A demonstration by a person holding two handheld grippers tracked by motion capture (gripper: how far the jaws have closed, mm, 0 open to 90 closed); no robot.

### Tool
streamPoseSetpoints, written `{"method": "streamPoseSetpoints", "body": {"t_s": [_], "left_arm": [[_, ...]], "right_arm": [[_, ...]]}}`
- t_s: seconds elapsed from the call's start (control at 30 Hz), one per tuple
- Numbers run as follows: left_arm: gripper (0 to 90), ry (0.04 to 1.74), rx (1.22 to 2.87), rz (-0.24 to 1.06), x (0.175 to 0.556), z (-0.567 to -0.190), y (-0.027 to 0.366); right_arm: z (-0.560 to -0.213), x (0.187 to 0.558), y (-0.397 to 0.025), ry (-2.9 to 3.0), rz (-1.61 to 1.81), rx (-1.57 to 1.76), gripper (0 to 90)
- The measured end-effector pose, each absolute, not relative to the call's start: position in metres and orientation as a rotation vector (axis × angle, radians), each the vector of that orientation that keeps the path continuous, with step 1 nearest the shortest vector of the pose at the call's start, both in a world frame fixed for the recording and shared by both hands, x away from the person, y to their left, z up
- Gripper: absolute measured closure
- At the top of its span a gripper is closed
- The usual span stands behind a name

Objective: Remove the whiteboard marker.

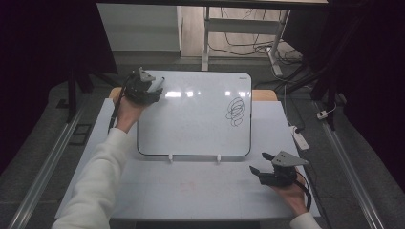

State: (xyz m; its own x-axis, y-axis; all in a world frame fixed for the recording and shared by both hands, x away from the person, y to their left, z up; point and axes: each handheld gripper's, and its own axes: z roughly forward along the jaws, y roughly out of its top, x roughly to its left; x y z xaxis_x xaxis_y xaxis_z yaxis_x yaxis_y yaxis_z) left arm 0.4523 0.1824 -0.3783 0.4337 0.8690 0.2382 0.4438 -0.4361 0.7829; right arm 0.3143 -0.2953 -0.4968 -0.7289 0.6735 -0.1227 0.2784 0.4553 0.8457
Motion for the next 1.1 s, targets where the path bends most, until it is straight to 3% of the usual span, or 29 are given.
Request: {"method": "streamPoseSetpoints", "body": {"t_s": [0.6, 1.1], "left_arm": [[79.4, 1.086, 2.093, 0.948, 0.458, -0.386, 0.176], [81.6, 1.013, 2.099, 0.959, 0.441, -0.377, 0.179]], "right_arm": [[-0.497, 0.314, -0.296, 2.261, 1.194, 0.802, 27.3], [-0.496, 0.314, -0.298, 2.243, 1.195, 0.812, 27.7]]}}
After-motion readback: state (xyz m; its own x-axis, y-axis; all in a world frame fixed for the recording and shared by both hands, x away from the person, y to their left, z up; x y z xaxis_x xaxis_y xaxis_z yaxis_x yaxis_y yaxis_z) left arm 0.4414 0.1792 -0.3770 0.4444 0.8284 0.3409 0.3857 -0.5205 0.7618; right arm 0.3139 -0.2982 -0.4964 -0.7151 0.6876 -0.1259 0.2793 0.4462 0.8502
